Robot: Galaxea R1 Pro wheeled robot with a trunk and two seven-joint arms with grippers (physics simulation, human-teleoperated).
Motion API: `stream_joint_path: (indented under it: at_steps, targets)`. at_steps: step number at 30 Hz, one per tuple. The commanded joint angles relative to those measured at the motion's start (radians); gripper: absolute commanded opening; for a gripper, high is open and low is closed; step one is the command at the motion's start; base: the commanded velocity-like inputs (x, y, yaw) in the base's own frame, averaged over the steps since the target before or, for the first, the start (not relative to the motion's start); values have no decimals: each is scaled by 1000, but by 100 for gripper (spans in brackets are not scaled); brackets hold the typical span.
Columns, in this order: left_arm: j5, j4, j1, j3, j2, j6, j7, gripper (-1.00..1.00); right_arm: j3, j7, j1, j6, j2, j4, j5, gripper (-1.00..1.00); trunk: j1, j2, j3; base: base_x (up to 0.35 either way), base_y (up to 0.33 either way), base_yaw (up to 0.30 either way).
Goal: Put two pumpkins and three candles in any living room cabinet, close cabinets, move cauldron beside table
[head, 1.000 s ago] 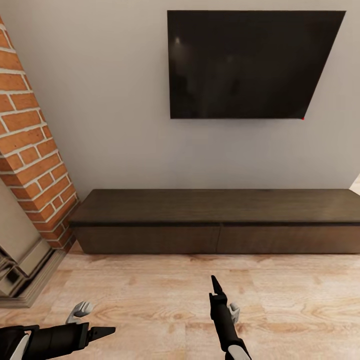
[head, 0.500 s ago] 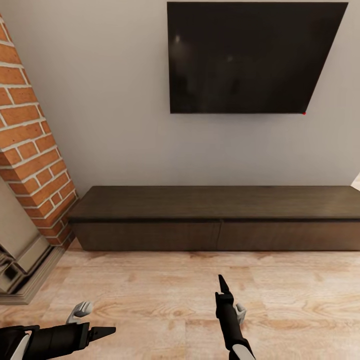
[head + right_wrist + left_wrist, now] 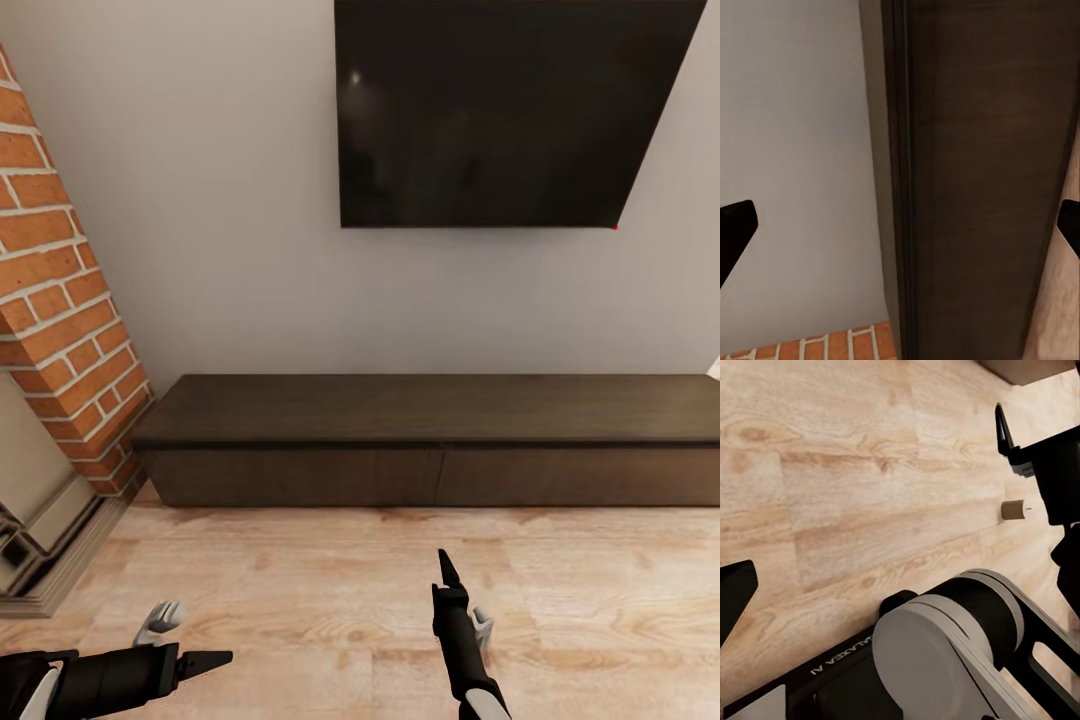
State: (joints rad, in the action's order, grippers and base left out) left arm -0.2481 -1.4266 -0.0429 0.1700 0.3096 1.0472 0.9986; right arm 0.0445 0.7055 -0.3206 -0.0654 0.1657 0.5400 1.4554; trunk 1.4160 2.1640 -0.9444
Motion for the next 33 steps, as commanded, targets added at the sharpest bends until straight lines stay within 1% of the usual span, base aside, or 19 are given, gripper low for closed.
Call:
stream_joint_path:
  at_steps: [1,6,11,14,27,33]
  targets:
    - [-1,0,0,0,0,0,0,100,0,0,0,-3,0,0,-1,100,0,0,0,295,8,0]
    - [-3,0,0,0,0,0,5,100,-1,-1,0,-45,1,-2,-4,100,0,0,0,319,3,0]
    - [0,0,0,0,1,0,53,100,-2,-1,0,-56,1,-2,-5,100,0,0,0,329,33,0]
    - [2,0,0,0,2,0,68,100,-2,-1,0,-57,2,-3,-5,100,0,0,0,324,131,0]
    - [2,0,0,0,2,0,74,100,-2,-1,0,-59,2,-3,-4,100,0,0,0,301,167,0]
    - [2,0,0,0,2,0,74,100,-2,-1,0,-59,0,-4,-4,100,0,0,0,84,19,0]
